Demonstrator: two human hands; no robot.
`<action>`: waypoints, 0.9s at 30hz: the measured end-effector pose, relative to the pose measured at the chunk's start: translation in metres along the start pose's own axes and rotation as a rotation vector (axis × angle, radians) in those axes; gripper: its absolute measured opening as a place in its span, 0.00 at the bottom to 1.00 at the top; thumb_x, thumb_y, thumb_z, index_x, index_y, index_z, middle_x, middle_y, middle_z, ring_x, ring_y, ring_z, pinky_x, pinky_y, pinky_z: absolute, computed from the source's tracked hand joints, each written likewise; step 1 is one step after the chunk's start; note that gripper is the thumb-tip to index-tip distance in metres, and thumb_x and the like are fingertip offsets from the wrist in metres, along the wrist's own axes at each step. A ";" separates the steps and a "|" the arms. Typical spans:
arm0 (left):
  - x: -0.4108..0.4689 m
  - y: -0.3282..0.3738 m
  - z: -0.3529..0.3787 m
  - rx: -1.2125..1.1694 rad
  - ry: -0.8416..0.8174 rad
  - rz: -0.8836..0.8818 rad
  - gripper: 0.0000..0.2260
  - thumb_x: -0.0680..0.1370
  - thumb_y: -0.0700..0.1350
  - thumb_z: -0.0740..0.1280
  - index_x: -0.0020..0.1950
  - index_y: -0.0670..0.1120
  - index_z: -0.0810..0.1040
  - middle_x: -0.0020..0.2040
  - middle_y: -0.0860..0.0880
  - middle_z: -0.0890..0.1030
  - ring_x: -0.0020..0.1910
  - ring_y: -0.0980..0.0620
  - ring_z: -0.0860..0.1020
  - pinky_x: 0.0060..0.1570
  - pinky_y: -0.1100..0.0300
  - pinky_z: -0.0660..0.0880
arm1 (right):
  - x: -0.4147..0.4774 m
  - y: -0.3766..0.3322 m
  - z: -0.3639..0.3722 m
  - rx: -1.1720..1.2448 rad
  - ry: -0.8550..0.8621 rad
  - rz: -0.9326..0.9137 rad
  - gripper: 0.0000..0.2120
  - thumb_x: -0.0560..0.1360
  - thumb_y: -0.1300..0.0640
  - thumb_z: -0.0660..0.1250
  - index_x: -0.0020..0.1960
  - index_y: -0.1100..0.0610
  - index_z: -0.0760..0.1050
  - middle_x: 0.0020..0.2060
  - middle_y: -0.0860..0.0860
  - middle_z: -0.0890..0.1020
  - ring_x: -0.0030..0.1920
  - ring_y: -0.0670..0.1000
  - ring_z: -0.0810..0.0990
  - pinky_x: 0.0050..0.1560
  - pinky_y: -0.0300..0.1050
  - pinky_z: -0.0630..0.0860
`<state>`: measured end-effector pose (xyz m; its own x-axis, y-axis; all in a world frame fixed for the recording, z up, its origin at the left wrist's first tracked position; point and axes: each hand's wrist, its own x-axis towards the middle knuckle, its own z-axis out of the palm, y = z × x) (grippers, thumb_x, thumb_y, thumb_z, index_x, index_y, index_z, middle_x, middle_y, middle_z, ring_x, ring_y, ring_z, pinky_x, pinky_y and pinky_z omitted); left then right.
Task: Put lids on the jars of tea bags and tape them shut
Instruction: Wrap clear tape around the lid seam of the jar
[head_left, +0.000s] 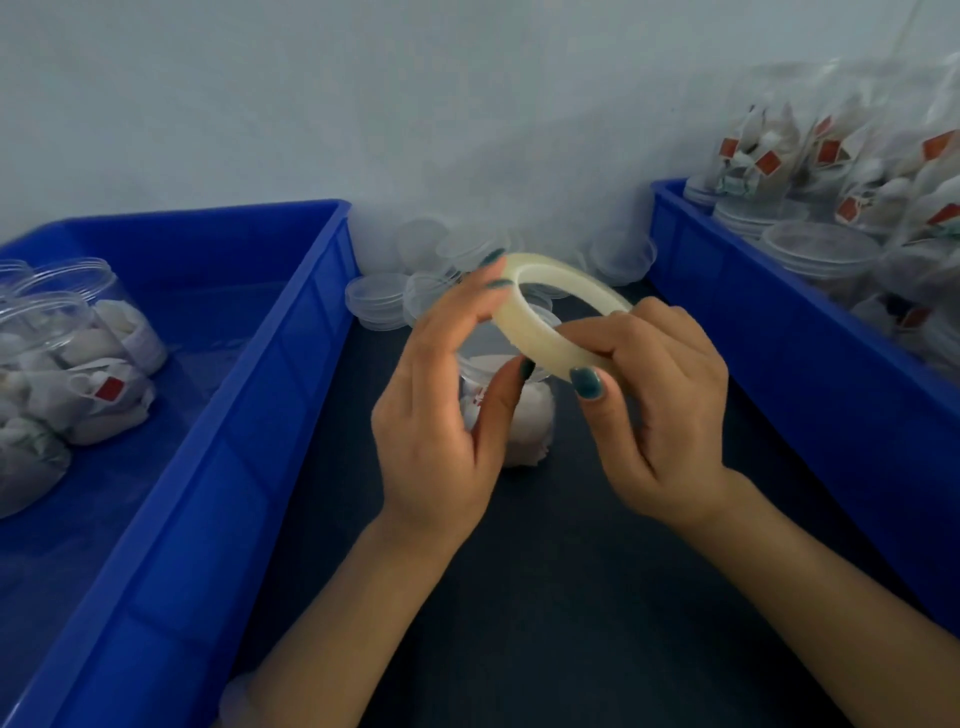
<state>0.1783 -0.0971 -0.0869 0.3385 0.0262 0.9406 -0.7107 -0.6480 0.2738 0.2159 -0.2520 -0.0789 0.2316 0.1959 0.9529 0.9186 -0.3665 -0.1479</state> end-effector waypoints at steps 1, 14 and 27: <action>0.001 0.002 0.001 -0.002 -0.016 -0.008 0.15 0.82 0.37 0.65 0.69 0.34 0.71 0.70 0.37 0.74 0.72 0.46 0.73 0.68 0.53 0.72 | -0.001 0.000 0.001 -0.023 0.021 0.003 0.21 0.85 0.50 0.53 0.50 0.62 0.80 0.35 0.50 0.78 0.37 0.46 0.70 0.38 0.50 0.67; -0.008 0.012 0.013 0.052 0.093 -0.074 0.12 0.79 0.35 0.65 0.62 0.36 0.75 0.59 0.41 0.75 0.63 0.55 0.74 0.65 0.62 0.70 | -0.005 0.000 0.008 -0.324 0.028 -0.037 0.10 0.86 0.51 0.56 0.57 0.56 0.71 0.40 0.51 0.78 0.44 0.50 0.71 0.52 0.43 0.60; -0.003 0.007 0.012 0.047 0.059 -0.140 0.07 0.82 0.38 0.62 0.47 0.37 0.75 0.46 0.47 0.73 0.46 0.55 0.71 0.51 0.65 0.70 | -0.003 0.012 0.003 -0.395 -0.042 -0.116 0.08 0.85 0.51 0.58 0.56 0.56 0.71 0.40 0.52 0.80 0.43 0.51 0.71 0.50 0.47 0.64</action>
<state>0.1793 -0.1107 -0.0901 0.3945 0.1628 0.9044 -0.6290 -0.6697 0.3949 0.2268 -0.2548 -0.0846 0.1542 0.2907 0.9443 0.7479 -0.6589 0.0807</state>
